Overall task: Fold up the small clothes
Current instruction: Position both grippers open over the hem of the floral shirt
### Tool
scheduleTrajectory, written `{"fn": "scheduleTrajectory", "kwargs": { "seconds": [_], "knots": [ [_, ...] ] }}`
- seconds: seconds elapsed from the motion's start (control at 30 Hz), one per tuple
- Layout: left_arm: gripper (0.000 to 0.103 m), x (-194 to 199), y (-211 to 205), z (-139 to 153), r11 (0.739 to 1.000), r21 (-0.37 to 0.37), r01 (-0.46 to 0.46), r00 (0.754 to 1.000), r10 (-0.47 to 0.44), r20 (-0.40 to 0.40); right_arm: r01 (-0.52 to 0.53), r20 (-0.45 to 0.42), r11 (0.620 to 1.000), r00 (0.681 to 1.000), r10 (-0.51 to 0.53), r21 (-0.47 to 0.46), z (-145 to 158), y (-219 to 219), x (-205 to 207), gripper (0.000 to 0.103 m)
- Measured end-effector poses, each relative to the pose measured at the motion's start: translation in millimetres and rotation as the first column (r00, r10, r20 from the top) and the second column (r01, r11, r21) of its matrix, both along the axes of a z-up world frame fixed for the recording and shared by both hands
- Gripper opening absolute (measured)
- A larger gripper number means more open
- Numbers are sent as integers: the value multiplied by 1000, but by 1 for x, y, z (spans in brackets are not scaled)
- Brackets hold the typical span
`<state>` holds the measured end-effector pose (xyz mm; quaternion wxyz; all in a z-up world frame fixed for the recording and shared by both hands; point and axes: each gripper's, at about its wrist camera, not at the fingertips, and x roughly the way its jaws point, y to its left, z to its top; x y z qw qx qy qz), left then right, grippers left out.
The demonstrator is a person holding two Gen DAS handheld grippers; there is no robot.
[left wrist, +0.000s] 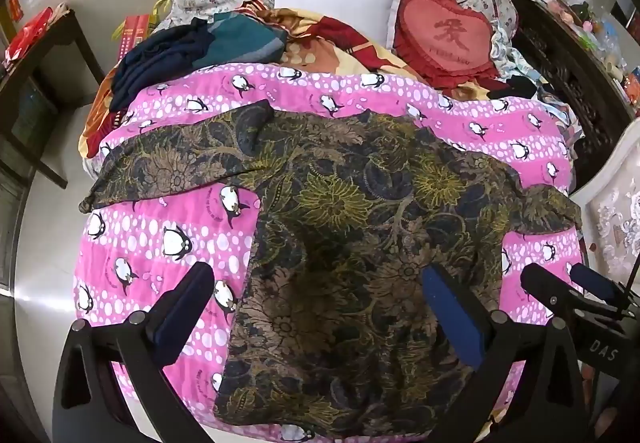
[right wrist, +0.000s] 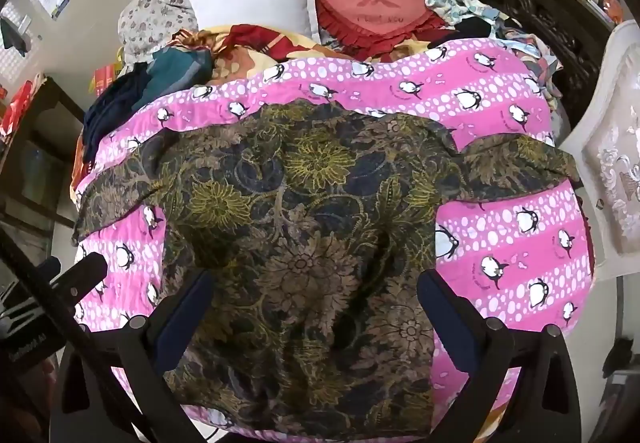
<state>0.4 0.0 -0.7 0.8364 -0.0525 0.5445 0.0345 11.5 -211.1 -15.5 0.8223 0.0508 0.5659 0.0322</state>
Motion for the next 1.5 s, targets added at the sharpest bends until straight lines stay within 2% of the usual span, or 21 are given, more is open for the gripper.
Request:
{"fn": "scheduleTrajectory", "kwargs": {
  "seconds": [0.3,0.73,0.87,1.13,1.5],
  "knots": [
    [103,6,-4,-9,1000,-1,-6,1000,6,-17,-92,4,994,996,93,-54,-4,21,3,103],
    [103,11,10,-24,1000,5,-6,1000,6,-29,-132,-15,987,991,132,-94,-18,28,15,103],
    [103,18,12,-33,1000,0,-18,999,18,-43,-133,-18,985,991,132,-111,-27,30,22,103],
    [103,27,17,-55,999,0,-33,991,33,-128,-119,-28,986,993,117,-118,-49,36,37,103],
    [103,38,16,-74,999,-22,-32,990,29,-138,-80,-75,991,995,72,-105,-78,32,43,103]
  ]
}}
